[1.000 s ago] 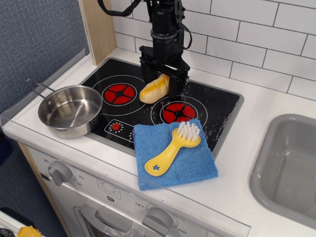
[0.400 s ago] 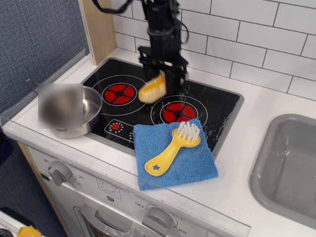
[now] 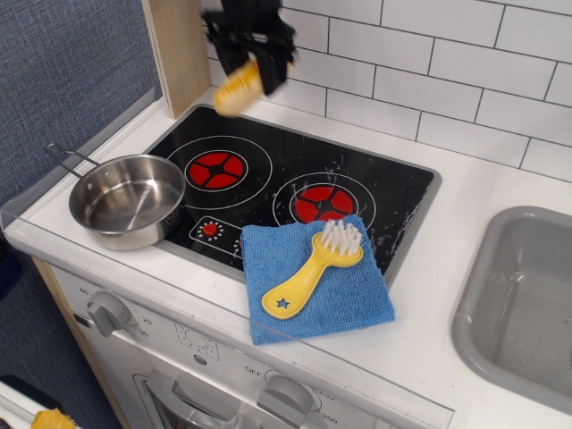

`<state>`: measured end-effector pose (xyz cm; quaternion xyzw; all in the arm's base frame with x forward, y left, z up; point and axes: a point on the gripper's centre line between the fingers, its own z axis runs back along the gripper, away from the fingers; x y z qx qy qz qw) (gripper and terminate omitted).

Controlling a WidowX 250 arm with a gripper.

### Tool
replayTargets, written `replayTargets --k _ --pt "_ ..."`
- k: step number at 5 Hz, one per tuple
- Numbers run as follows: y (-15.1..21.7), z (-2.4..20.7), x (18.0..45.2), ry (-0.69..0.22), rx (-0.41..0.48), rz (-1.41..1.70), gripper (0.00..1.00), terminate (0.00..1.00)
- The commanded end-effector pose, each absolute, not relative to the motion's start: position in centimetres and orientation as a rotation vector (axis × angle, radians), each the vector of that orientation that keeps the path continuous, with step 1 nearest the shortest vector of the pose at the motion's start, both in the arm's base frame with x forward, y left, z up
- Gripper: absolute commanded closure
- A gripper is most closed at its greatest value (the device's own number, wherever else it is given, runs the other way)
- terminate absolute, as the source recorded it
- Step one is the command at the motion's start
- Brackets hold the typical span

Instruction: Place the hotdog on the upper right stove edge

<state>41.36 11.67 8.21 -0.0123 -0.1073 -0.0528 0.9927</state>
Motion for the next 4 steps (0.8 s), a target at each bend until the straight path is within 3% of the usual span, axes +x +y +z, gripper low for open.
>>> replayTargets --k 1,4 --pt "16.4 7.5 41.5 -0.2 0.101 -0.067 1.0 0.0" --pt "17.5 3.7 39.5 -0.093 0.112 -0.012 1.0 0.0"
